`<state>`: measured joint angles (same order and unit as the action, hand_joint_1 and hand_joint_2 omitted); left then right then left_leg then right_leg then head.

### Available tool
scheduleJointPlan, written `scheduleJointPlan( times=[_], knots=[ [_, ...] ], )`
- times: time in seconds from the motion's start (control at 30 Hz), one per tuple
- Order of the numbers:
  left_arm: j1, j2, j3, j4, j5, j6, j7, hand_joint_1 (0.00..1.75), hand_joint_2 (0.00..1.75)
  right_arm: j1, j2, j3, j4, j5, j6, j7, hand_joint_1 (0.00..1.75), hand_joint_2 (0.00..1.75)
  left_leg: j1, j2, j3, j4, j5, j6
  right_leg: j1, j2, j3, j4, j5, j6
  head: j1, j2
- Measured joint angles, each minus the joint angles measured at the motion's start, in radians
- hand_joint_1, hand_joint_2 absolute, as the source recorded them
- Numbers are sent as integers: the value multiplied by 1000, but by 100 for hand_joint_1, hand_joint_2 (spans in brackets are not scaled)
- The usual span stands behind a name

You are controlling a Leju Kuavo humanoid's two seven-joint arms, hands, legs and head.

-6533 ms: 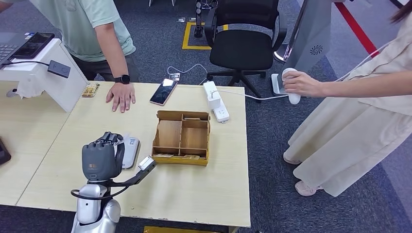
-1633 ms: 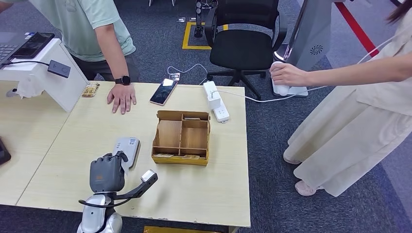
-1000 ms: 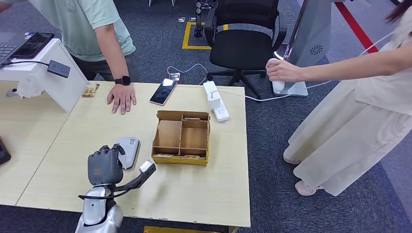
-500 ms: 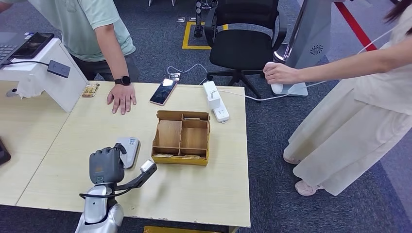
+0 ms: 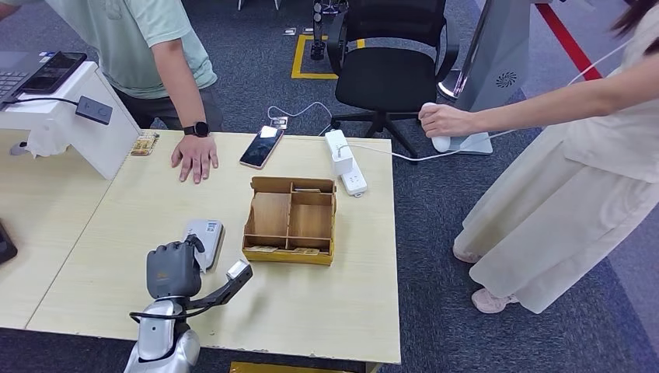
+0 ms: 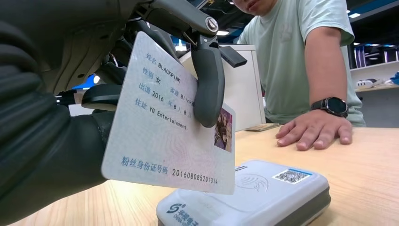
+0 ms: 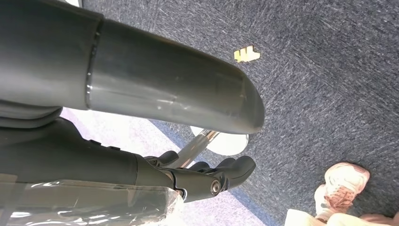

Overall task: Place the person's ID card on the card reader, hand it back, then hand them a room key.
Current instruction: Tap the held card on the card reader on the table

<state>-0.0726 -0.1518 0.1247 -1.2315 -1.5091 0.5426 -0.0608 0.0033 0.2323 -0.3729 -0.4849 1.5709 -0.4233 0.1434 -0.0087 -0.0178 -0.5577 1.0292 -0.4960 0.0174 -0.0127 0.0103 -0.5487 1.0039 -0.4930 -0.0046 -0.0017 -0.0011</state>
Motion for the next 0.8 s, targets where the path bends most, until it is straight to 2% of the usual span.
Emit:
scheduleJointPlan(
  times=[0.8],
  knots=[
    [2,-22,14,33,1,-4,-1,175,175,22,1,-2,-40,0,16,-20,0,0,0,0,0,0,0,0,0,0,0,0,0,0,0,0]
  ],
)
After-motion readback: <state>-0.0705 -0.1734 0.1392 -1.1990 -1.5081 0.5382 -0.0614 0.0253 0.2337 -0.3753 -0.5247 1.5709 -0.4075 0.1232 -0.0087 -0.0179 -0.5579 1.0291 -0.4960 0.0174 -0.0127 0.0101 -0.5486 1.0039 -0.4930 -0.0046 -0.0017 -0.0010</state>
